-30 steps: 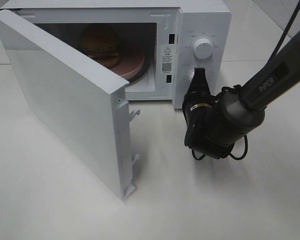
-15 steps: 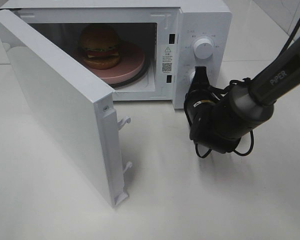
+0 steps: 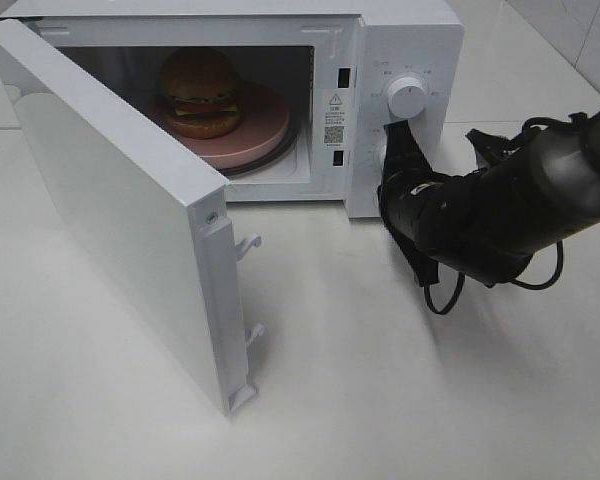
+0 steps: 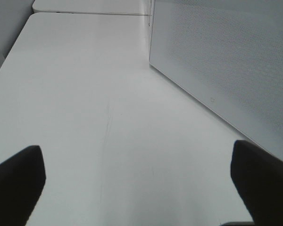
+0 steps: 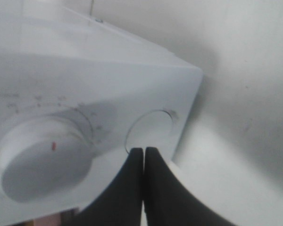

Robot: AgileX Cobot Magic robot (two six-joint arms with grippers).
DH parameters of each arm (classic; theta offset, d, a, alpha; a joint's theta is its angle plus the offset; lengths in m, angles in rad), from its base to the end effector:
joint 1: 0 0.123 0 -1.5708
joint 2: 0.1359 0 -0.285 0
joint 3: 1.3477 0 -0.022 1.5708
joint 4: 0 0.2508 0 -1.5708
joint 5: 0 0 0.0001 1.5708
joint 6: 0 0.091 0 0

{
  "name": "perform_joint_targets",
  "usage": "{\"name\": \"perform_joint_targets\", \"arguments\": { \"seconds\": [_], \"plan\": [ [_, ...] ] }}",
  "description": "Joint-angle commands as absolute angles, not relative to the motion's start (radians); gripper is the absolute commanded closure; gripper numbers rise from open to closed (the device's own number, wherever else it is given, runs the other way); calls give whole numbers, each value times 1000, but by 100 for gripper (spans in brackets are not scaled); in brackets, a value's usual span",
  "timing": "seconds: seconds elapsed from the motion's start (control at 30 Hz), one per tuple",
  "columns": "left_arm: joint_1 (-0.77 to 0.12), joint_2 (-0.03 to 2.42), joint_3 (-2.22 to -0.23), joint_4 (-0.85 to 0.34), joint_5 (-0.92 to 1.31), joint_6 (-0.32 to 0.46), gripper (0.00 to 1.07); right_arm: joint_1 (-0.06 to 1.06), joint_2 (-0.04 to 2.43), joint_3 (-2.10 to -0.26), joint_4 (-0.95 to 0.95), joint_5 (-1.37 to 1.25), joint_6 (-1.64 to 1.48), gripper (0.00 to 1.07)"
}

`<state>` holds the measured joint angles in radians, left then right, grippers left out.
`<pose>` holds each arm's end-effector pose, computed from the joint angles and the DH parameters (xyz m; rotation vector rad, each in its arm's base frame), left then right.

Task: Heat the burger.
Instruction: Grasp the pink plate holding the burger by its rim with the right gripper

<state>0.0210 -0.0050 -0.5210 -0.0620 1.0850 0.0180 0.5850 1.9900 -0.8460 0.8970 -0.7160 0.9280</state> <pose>-0.0091 -0.0052 0.2812 0.0017 2.0414 -0.0497 0.3249 0.1593 0.1161 1.3879 1.6421 0.8192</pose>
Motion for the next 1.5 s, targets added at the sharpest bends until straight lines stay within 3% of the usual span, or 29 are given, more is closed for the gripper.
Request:
{"name": "perform_joint_targets", "arguments": {
  "seconds": [0.03,0.37,0.53,0.73,0.8,1.1,1.27,1.5],
  "plan": [
    [24,-15,-516,-63,1072,12,7,575,1929,-818,897,-586,769,107],
    [24,-15,-516,-63,1072,12,7,571,1828,-799,896,-324,359,107],
    [24,-15,-516,-63,1072,12,7,503,1779,-799,866,-77,100,107],
    [24,-15,-516,-63,1072,12,7,451,1752,-799,784,80,0,107],
    [24,-15,-516,-63,1072,12,7,405,1733,-807,621,237,-26,107],
    [24,-11,-516,-63,1072,12,7,393,1699,-927,203,638,-29,107],
    [24,-10,-516,-63,1072,12,7,393,1667,-1015,103,755,-121,106],
    [24,-9,-516,-63,1072,12,7,393,1652,-1106,106,889,-397,104]
  ]
}}
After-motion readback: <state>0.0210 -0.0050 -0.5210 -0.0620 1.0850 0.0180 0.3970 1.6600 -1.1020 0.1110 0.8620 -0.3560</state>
